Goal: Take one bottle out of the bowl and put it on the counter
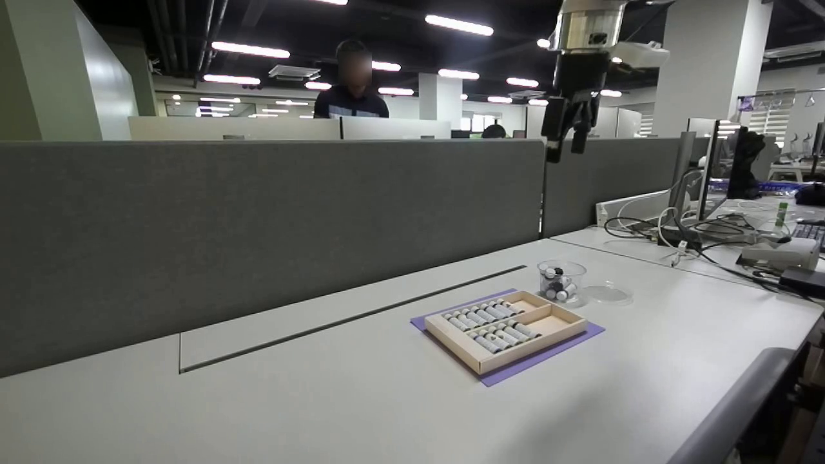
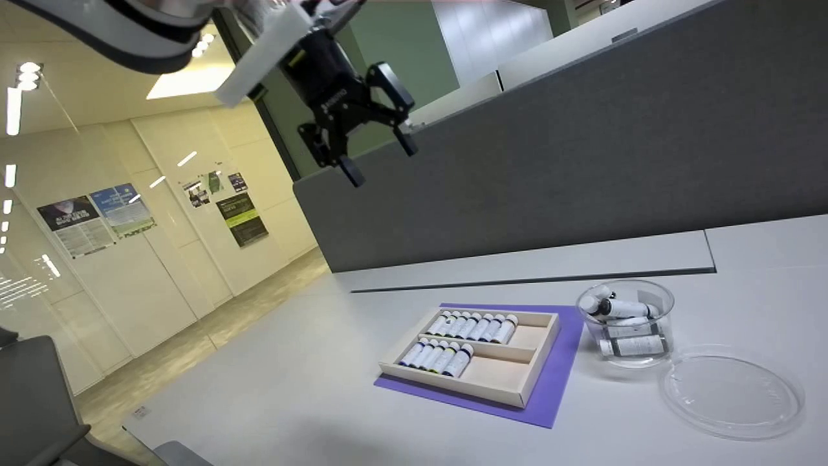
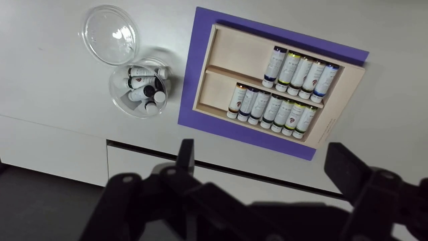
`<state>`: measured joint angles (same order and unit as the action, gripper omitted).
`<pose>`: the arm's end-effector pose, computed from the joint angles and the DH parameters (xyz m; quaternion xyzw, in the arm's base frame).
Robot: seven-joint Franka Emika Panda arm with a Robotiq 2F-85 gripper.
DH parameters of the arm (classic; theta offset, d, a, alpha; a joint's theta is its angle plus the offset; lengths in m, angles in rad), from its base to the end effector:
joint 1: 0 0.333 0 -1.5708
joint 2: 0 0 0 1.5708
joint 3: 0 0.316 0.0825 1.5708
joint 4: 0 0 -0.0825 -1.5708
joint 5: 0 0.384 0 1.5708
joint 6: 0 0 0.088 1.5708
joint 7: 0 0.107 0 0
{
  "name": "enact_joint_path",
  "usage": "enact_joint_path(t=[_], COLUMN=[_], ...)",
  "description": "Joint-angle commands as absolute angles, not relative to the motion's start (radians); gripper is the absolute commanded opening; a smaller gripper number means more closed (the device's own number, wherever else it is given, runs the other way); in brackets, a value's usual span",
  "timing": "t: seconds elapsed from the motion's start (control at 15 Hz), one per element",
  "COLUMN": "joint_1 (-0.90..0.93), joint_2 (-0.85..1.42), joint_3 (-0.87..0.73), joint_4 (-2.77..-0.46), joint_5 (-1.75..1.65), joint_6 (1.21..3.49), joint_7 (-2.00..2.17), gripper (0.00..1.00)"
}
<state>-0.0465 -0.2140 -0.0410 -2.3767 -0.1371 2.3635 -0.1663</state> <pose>0.4838 -0.0445 0.4262 0.9903 0.0828 0.0932 0.0606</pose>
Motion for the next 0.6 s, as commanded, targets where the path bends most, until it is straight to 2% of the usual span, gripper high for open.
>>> enact_joint_path(t=[0.0,0.47,0.53], joint_1=[-0.057,-0.127,-0.134], joint_2=[0.041,0.416,0.321], joint_3=[-0.085,-0.176,-0.139], joint_4=[-2.17,-1.869,-1.974], joint_5=[-0.114,-0.369,-0.303], joint_6=[2.375,2.434,2.438], joint_7=[-0.287,-0.276,-0.309], gripper=[1.0,1.0,1.0])
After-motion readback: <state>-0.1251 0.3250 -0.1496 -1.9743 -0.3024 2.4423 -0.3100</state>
